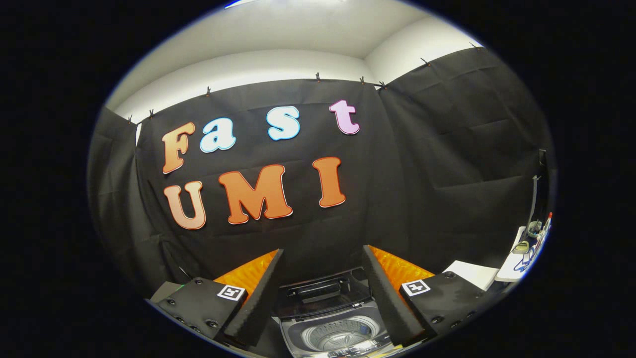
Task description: Put the clothes into the washing machine and then close the washing machine lid.
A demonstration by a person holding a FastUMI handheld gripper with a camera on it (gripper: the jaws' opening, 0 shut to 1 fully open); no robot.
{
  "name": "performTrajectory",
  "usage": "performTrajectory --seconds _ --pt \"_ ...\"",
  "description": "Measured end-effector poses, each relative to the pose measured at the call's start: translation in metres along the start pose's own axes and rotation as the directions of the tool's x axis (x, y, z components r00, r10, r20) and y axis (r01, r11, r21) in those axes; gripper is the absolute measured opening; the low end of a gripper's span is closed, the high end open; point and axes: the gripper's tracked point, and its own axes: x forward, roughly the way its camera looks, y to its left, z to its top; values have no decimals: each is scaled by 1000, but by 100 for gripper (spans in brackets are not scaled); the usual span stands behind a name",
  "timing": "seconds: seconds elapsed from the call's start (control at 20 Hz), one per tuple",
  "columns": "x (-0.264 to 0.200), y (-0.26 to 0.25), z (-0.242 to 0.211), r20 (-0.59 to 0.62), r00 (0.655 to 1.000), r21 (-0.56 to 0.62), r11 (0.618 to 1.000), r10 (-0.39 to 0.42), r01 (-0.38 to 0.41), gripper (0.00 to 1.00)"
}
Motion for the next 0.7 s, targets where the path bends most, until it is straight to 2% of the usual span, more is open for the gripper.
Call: performTrajectory --seconds 0.35,0.7 --pt "6 26 -10 -28 999 -24 999 28 -29 99" --pt "7 89 -38 -95 986 -41 989 137 -141 99"
